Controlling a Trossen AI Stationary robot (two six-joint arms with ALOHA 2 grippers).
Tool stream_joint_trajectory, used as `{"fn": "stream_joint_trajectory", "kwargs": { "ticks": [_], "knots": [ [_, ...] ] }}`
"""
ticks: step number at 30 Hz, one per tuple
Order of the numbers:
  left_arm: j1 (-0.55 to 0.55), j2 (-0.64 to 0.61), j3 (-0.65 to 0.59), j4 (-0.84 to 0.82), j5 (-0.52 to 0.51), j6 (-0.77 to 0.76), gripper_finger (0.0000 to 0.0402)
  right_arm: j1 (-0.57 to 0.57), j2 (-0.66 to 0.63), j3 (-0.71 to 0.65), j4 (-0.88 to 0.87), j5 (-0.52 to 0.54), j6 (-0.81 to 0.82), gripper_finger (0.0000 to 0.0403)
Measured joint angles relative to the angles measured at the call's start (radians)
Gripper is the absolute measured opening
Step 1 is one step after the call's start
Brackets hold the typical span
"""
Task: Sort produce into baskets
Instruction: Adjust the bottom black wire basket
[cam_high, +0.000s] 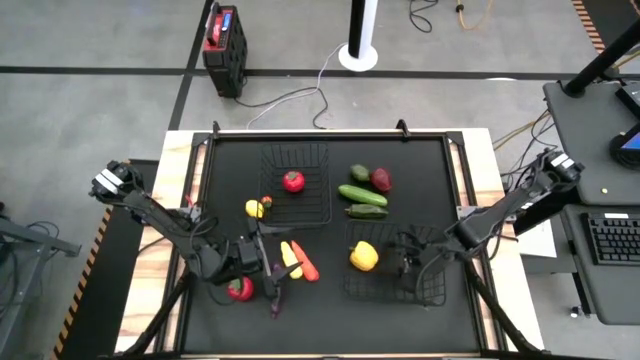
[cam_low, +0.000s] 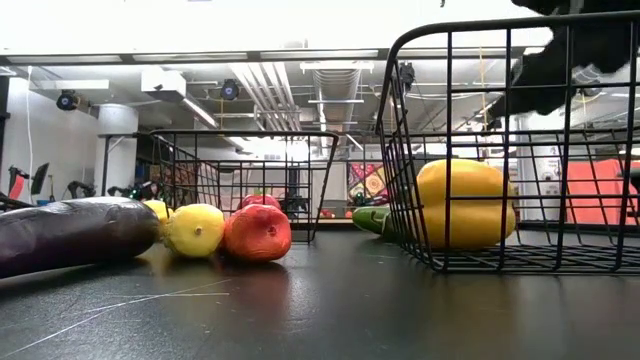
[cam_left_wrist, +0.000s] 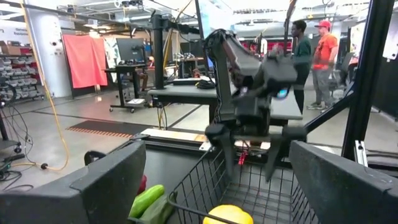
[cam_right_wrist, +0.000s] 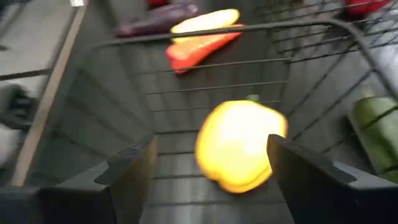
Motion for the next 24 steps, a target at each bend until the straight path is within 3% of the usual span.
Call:
{"fn": "stream_joint_trajectory", "kwargs": {
  "ticks": [6, 11, 18, 21, 24],
  "knots": [
    [0.000, 0.000, 0.000, -0.021, 0.000, -0.013, 0.0377, 0.005, 0.045, 0.200, -0.260, -0.232, 0.186, 0.0263],
    [0.000, 0.000, 0.000, -0.027, 0.000, -0.013, 0.0377, 0.019, 0.171, 0.401, -0.648, -0.369, 0.376, 0.0233],
    [0.000, 0.000, 0.000, -0.036, 0.000, -0.014, 0.0377, 0.051, 0.334, 0.651, -1.286, -0.424, 0.576, 0.0194],
    [0.000, 0.000, 0.000, -0.036, 0.000, -0.014, 0.0377, 0.059, 0.356, 0.686, -1.424, -0.411, 0.578, 0.0176],
    [0.000, 0.000, 0.000, -0.038, 0.000, -0.014, 0.0377, 0.058, 0.341, 0.674, -1.428, -0.372, 0.563, 0.0154]
  ]
}}
